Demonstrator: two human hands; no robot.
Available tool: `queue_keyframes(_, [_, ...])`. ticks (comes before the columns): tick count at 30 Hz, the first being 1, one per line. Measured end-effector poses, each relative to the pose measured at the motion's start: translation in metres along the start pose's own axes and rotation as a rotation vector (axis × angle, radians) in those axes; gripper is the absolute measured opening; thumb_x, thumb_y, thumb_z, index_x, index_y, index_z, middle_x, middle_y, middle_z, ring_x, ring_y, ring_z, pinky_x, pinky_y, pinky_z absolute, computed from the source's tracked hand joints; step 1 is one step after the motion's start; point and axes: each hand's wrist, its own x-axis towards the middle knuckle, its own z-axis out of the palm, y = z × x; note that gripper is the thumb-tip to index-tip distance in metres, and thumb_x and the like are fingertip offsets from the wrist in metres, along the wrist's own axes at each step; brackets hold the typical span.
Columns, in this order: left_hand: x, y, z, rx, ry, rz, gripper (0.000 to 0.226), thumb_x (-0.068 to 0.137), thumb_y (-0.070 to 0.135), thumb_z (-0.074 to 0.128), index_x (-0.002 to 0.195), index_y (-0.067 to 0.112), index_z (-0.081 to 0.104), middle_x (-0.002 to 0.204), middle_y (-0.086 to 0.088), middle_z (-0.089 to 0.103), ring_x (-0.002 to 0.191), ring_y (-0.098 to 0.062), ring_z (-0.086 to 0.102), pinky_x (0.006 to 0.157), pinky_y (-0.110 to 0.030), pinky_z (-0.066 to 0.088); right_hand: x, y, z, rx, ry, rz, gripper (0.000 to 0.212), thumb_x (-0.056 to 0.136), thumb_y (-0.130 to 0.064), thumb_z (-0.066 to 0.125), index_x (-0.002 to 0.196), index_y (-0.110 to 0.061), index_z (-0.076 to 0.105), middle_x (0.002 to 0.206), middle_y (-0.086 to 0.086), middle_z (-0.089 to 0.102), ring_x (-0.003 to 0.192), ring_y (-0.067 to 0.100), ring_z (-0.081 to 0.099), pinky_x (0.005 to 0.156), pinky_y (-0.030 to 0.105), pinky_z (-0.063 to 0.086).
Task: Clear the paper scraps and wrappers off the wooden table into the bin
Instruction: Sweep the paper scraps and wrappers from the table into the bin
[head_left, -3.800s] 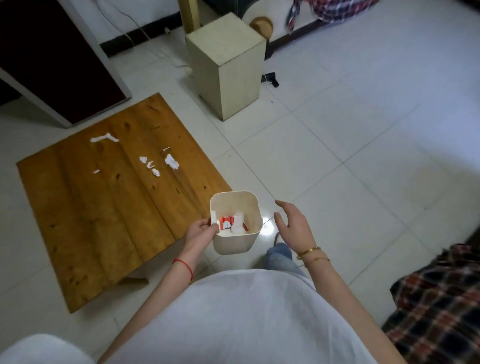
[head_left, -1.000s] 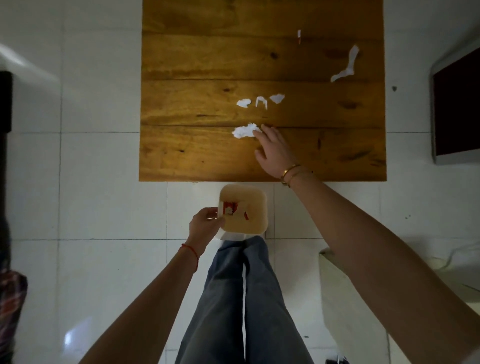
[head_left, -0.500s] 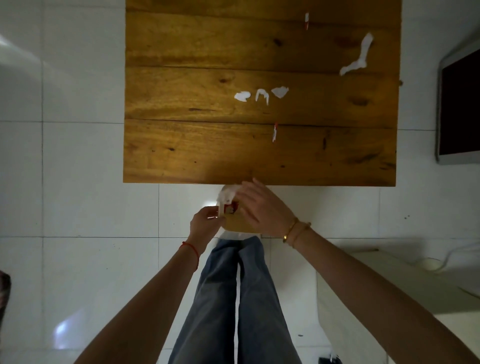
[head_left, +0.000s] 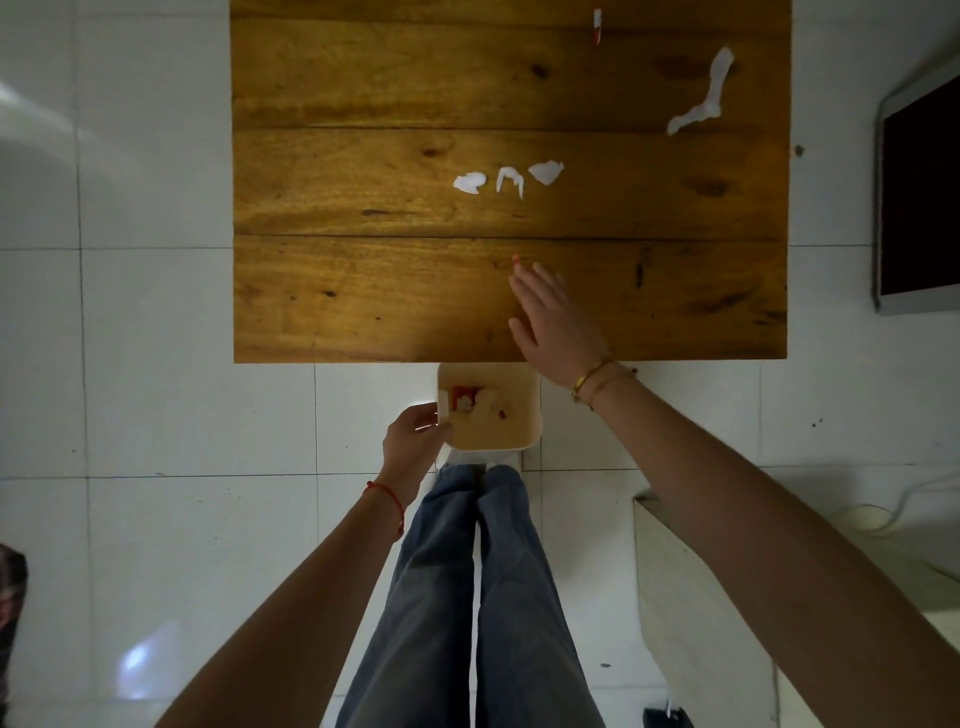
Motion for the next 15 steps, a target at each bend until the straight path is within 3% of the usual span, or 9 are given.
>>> queue_keyframes(5, [-0.002,-0.001,0.002,-0.050,0.018,-0.022,0.034,0.078,0.010,0.066,0.112,0.012,0.064,0.107,-0.005,0.068,0.099,-0.023,0.061,0.094,-0.040,0.051,-0.063,-0.025,0.030,0.042,-0.103,-0.317,0.047,0.099,-0.033,0.029,0.141,-0.014,0.038,0.149,0.006,0.038,0.144,0.022,0.022,0.119,0.043,0.016])
queue_keyframes(7, [-0.002,0.000,0.002,-0.061,0.021,-0.022,0.034,0.079,0.011,0.066,0.113,0.011,0.064,0.107,-0.005,0.067,0.099,-0.023,0.061,0.097,-0.043,0.050,-0.078,-0.029,0.039,0.108,-0.130,-0.347,0.043,0.099,-0.031,0.033,0.136,-0.013,0.044,0.143,0.008,0.047,0.140,0.023,0.030,0.116,0.045,0.025])
queue_keyframes(10, [-0.002,0.003,0.002,-0.059,0.017,-0.014,0.030,0.080,0.012,0.066,0.110,0.012,0.064,0.104,-0.003,0.066,0.098,-0.023,0.060,0.097,-0.045,0.050,-0.066,-0.026,0.032,0.146,-0.032,-0.254,0.043,0.099,-0.028,0.033,0.139,-0.013,0.042,0.145,0.008,0.043,0.140,0.023,0.029,0.114,0.044,0.030])
queue_keyframes(15, [0.001,0.006,0.000,-0.061,0.015,-0.020,0.028,0.076,0.007,0.063,0.101,0.020,0.062,0.103,-0.002,0.067,0.102,-0.025,0.061,0.097,-0.045,0.050,0.013,-0.003,-0.014,0.137,0.170,-0.013,0.049,0.098,-0.026,0.034,0.146,-0.014,0.030,0.155,0.009,0.024,0.145,0.025,0.016,0.117,0.046,0.023])
